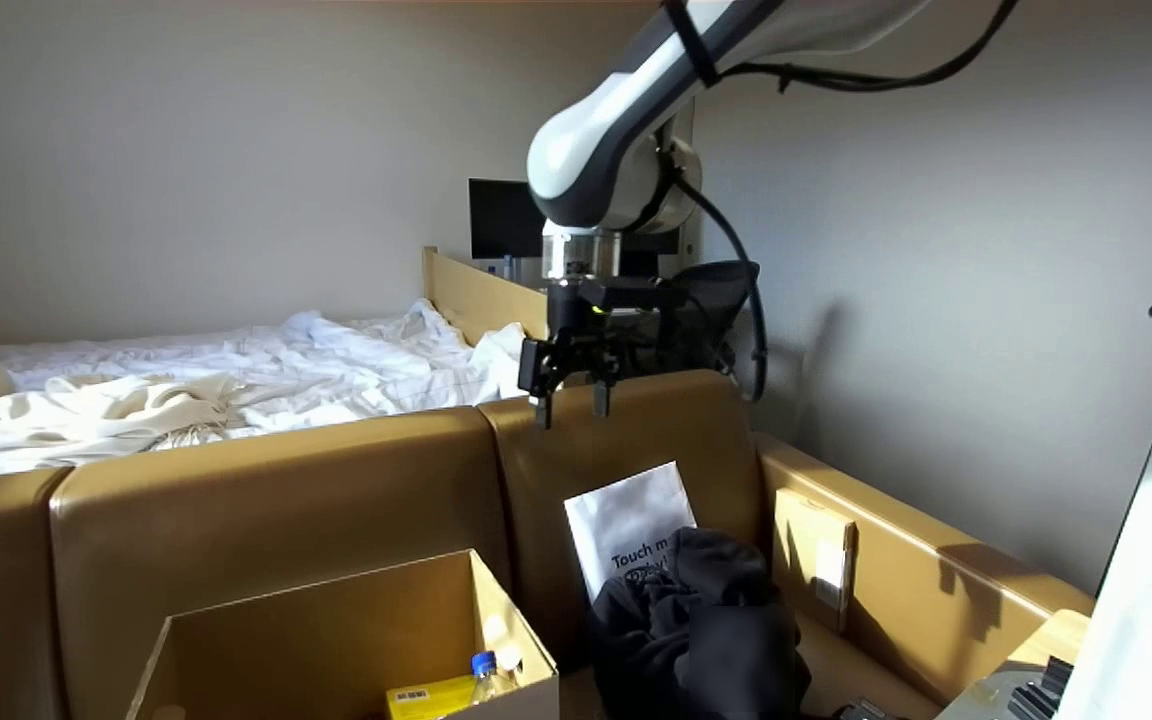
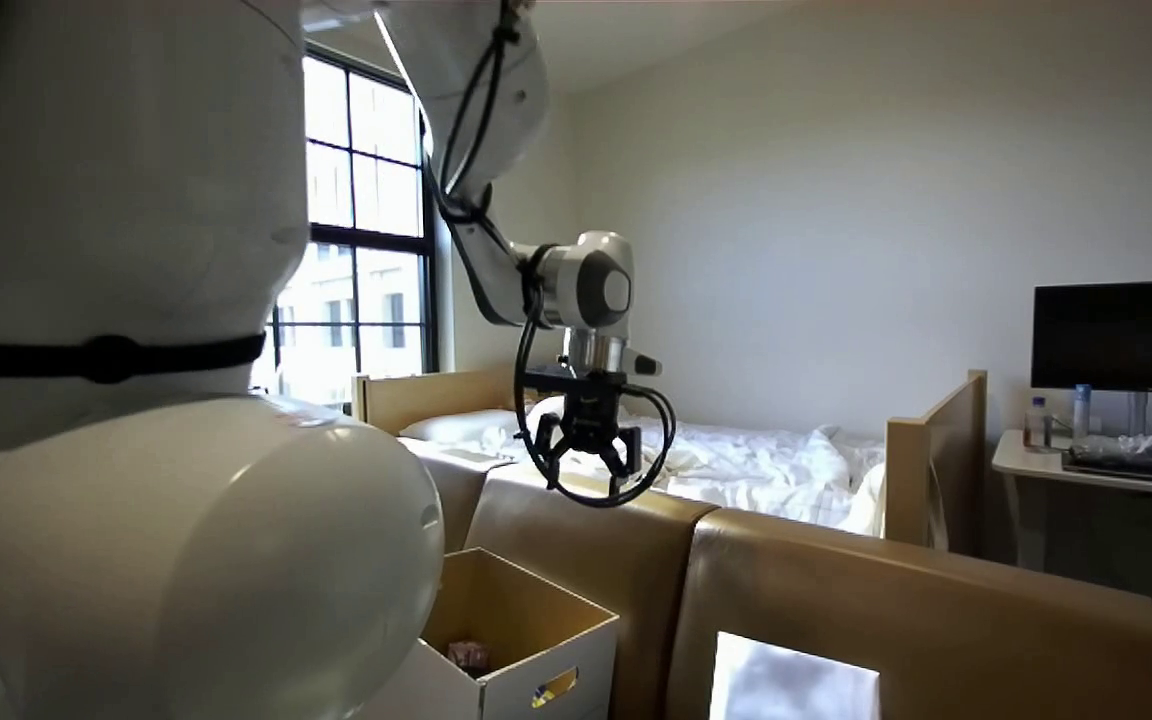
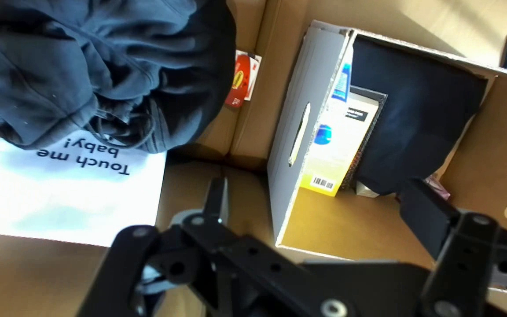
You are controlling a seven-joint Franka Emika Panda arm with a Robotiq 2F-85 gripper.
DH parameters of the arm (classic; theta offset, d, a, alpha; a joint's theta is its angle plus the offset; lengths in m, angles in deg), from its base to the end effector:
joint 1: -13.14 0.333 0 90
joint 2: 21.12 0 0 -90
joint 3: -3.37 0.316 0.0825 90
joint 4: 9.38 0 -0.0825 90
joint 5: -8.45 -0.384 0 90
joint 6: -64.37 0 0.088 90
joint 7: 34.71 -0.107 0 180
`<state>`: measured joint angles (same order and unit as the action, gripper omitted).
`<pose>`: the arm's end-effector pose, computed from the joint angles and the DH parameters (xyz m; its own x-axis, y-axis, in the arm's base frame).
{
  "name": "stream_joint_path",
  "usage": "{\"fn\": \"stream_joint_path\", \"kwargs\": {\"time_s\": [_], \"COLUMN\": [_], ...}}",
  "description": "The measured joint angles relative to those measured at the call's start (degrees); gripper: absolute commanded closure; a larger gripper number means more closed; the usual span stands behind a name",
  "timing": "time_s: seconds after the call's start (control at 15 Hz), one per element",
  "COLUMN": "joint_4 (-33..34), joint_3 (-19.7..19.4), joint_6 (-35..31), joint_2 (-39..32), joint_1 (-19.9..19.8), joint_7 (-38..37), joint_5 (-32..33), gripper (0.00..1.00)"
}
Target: Remove the bottle from the box and put it on the handle of the couch
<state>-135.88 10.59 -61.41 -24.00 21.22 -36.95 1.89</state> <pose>0.5089 0.1432 0.3527 0.9846 0.1602 -0.0694 0.1536 -0.9838 -0.0920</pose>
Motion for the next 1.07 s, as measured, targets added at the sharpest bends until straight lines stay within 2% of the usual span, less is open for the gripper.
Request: {"fn": "stream_joint_path", "kwargs": {"time_s": [0.33, 0.53, 0.87, 1.07], "joint_4": [17.5, 28.7, 46.0, 55.8], "joint_3": [3.3, 4.8, 4.9, 4.9], "joint_6": [3.0, 10.9, 28.9, 34.8], "joint_2": [-18.5, -27.8, -41.7, -48.5], "joint_1": [3.9, 6.6, 10.0, 12.4], "joint_7": [-0.2, -0.1, -1.5, -1.3], "joint_5": [-0.1, -0.1, 0.0, 1.2], "gripper": [0.0, 0.0, 0.0, 0.0]}}
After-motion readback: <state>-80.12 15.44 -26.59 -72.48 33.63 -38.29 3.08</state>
